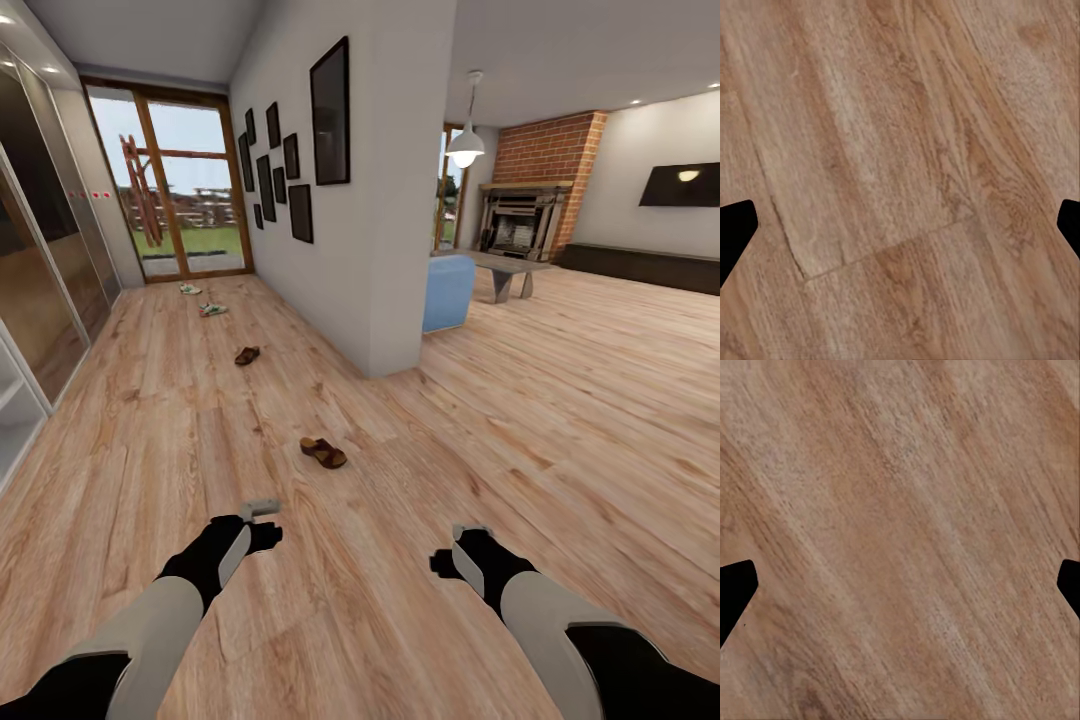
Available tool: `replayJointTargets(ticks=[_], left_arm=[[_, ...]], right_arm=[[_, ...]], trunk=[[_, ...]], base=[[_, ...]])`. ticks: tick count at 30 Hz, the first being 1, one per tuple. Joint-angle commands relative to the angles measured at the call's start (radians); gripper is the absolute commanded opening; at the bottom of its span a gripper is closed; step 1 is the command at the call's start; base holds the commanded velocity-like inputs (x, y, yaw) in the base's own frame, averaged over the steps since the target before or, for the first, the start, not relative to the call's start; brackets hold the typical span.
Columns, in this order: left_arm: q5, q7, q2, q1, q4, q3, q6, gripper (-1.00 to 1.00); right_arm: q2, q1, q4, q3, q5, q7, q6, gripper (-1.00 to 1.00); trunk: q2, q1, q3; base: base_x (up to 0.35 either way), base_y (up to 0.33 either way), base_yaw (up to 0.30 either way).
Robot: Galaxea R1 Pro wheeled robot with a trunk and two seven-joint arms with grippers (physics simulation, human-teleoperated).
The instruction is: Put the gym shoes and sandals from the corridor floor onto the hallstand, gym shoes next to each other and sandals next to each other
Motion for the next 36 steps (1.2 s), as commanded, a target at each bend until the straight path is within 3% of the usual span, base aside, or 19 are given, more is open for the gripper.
replayJointTargets(ticks=[1,12,36], left_arm=[[0.000,0.000,0.000,0.000,0.000,0.000,0.000,1.00],[0.000,0.000,0.001,0.000,0.000,0.000,-0.001,1.00],[0.000,0.000,0.001,0.000,0.001,0.000,-0.001,1.00]], right_arm=[[0.000,0.000,0.000,0.000,0.000,0.000,0.000,1.00],[0.000,0.000,0.001,0.000,0.000,0.000,0.000,1.00],[0.000,0.002,0.002,0.000,0.001,0.000,-0.001,1.00]], trunk=[[0.000,0.000,0.000],[0.000,0.000,0.000],[0.000,0.000,-0.002]], base=[[0.208,0.212,0.000],[0.244,0.246,0.105],[0.297,0.236,0.269]])
